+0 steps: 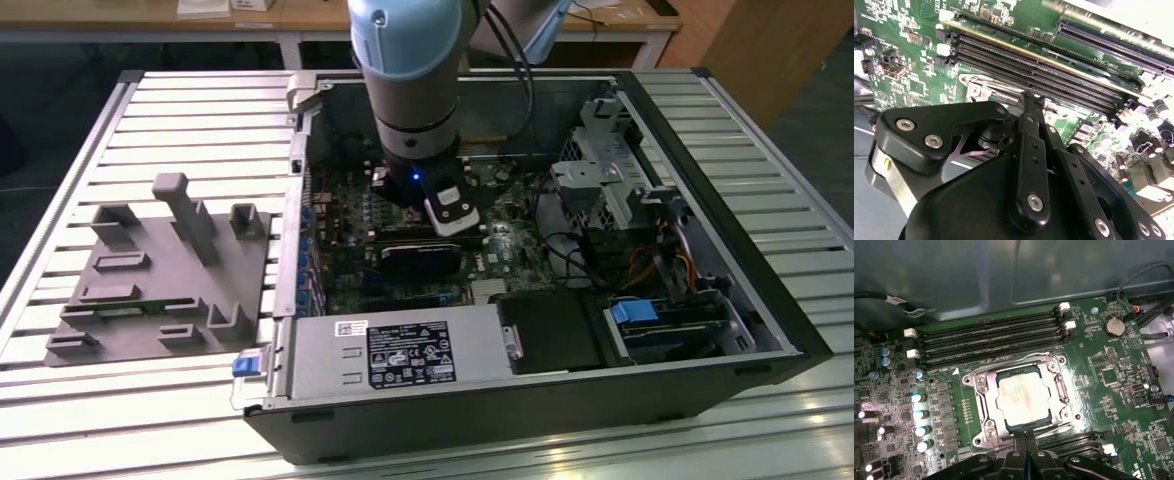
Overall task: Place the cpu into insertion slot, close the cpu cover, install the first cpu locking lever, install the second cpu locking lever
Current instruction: 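Install the second cpu locking lever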
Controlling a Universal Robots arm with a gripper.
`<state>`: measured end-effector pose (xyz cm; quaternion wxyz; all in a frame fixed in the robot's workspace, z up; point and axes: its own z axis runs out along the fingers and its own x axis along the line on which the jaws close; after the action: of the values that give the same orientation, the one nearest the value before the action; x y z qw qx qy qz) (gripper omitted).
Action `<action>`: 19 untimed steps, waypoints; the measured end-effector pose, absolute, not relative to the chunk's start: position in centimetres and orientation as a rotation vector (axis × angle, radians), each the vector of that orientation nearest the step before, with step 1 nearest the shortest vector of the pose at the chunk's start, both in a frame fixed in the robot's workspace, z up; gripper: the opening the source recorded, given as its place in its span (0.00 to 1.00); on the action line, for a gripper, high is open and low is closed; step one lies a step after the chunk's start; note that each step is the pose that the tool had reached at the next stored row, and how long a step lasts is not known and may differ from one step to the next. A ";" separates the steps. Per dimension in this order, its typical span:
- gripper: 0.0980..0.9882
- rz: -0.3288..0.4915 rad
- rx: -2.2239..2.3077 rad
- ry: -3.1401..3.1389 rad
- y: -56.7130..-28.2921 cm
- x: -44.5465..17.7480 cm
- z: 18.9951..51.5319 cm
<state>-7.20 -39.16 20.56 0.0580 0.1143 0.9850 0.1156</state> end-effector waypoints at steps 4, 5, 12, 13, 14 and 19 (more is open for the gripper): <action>0.00 0.294 0.344 2.993 -38.0 -6.7 20.6; 0.00 0.284 0.343 2.994 -37.8 -6.6 20.6; 0.00 0.221 0.340 2.999 -35.9 -6.2 20.6; 0.00 0.216 0.340 2.999 -35.6 -6.2 20.6; 0.00 0.210 0.340 2.999 -35.3 -6.2 20.6; 0.00 0.184 0.338 2.999 -34.0 -6.1 21.0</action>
<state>-6.12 -34.02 20.97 0.0589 0.1115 0.9902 0.0607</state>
